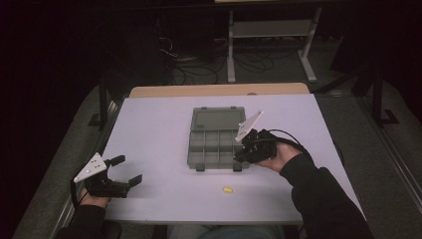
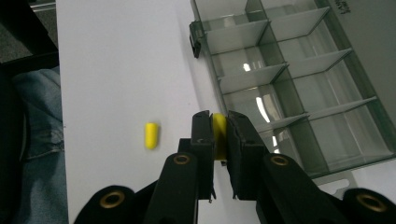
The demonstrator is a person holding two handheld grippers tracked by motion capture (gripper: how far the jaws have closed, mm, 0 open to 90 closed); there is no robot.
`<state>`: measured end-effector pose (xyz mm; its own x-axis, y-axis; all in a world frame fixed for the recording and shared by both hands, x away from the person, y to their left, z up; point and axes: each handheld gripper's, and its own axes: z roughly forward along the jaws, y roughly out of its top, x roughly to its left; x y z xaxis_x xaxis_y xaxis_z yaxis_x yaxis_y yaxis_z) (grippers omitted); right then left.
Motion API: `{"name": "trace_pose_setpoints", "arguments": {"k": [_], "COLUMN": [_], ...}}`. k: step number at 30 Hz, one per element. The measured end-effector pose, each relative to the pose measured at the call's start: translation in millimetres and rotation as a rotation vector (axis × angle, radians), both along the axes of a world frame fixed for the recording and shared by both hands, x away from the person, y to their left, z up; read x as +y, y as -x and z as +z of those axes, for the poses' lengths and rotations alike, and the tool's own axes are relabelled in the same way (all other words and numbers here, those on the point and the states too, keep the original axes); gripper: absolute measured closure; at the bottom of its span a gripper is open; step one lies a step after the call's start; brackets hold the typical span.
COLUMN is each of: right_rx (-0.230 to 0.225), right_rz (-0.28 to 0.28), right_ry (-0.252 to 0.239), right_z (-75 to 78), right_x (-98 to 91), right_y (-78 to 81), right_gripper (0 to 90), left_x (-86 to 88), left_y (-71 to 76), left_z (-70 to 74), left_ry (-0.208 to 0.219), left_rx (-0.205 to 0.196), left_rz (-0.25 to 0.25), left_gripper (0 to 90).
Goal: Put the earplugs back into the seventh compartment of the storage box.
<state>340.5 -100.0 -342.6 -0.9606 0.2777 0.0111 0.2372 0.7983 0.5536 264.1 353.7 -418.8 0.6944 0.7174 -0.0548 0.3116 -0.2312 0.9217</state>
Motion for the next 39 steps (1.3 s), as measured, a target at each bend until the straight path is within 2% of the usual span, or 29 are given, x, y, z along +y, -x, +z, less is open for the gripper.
{"name": "trace_pose_setpoints", "arguments": {"k": [8,22,30,39], "right_rx": [0.004,0.034,0.046,0.064], "right_rz": [-0.019,-0.062,-0.078,-0.064], "right_ry": [0.004,0.000,0.009,0.021], "right_z": [3.0,-7.3,-14.5,-19.7], "right_x": [2.6,8.6,12.7,24.7], "right_y": [-12.3,-35.9,-43.7,-45.4], "right_gripper": [80.3,80.3,80.3,80.0], "left_x": [-0.1,0.0,-0.1,-0.4], "left_y": [-0.1,-0.3,-0.4,-0.2], "left_z": [-0.3,-0.4,-0.6,-0.4], "left_ry": [0.004,0.004,0.003,0.008], "left_rx": [0.002,0.004,0.006,0.003], "left_rz": [-0.005,-0.006,-0.007,-0.013], "left_gripper": [0.0,0.0,0.0,0.0]}}
